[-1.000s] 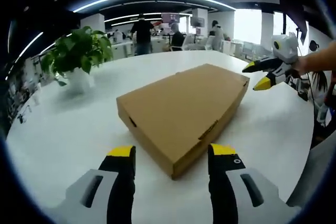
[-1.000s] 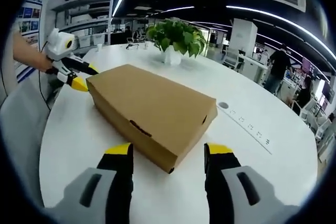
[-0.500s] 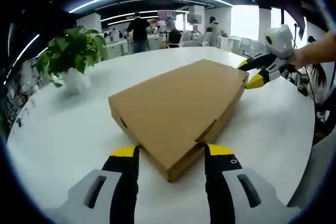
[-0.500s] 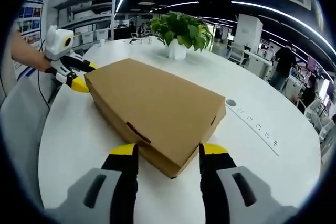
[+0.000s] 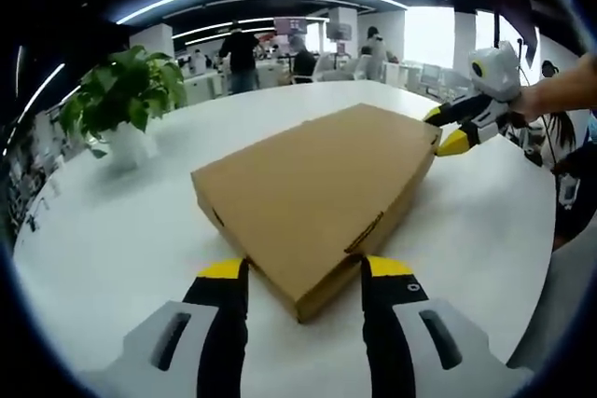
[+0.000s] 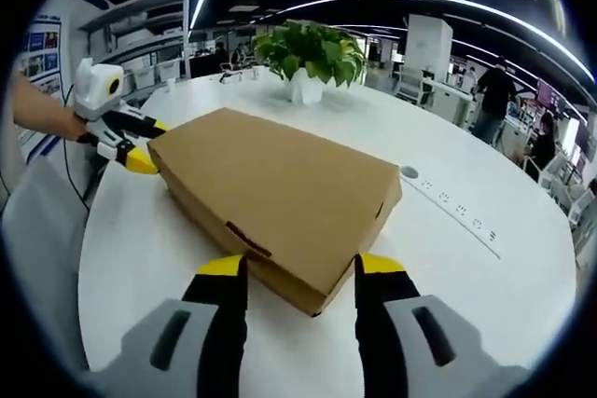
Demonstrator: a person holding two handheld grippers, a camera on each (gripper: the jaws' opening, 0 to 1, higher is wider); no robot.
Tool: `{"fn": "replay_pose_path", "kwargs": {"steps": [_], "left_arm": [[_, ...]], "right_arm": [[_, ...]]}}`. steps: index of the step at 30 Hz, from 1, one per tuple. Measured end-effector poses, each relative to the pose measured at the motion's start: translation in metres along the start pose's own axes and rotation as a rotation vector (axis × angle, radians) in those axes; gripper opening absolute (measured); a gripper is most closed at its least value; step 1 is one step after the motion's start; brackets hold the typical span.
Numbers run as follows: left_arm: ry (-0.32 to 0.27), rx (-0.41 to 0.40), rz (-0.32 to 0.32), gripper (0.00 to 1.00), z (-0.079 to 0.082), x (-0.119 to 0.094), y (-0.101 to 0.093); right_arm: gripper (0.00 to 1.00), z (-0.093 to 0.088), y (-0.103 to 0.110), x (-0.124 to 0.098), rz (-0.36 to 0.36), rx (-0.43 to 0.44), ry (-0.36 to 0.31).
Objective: Operate the shoe box by opening the lid, removing the specified soft item, and placing it in the target area until the item is outside and the box remains undamaged.
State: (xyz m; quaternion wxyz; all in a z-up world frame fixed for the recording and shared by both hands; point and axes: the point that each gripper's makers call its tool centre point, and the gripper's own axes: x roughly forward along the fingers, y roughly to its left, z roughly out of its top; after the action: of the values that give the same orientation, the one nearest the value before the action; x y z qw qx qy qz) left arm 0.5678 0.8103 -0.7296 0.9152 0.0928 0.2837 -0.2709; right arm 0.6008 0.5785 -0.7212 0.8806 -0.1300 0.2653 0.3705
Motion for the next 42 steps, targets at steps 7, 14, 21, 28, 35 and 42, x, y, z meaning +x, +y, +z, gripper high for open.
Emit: {"fn": "replay_pose_path", "kwargs": {"steps": [7,14,21,28,35,42], "left_arm": [[0.018,0.019,-0.033,0.47,-0.002,-0.003,0.003],[0.035,0.046,-0.074,0.47,-0.005,-0.005,0.008],[0.052,0.071,-0.110,0.47,-0.008,-0.010,0.009],[0.067,0.095,-0.140,0.47,-0.010,-0.020,0.007],[0.074,0.105,-0.158,0.46,-0.014,-0.025,0.008],[0.090,0.127,-0.185,0.46,-0.020,-0.035,0.007]], "right_arm": [[0.41,-0.002,0.009,-0.003,-0.016,0.027,0.001],[0.40,-0.004,0.022,-0.010,-0.037,0.055,0.008],[0.39,-0.008,0.035,-0.015,-0.057,0.077,0.013],[0.38,-0.010,0.051,-0.020,-0.081,0.104,0.010],[0.38,-0.013,0.064,-0.024,-0.121,0.113,0.004],[0.38,-0.016,0.080,-0.029,-0.141,0.123,0.007]]}}
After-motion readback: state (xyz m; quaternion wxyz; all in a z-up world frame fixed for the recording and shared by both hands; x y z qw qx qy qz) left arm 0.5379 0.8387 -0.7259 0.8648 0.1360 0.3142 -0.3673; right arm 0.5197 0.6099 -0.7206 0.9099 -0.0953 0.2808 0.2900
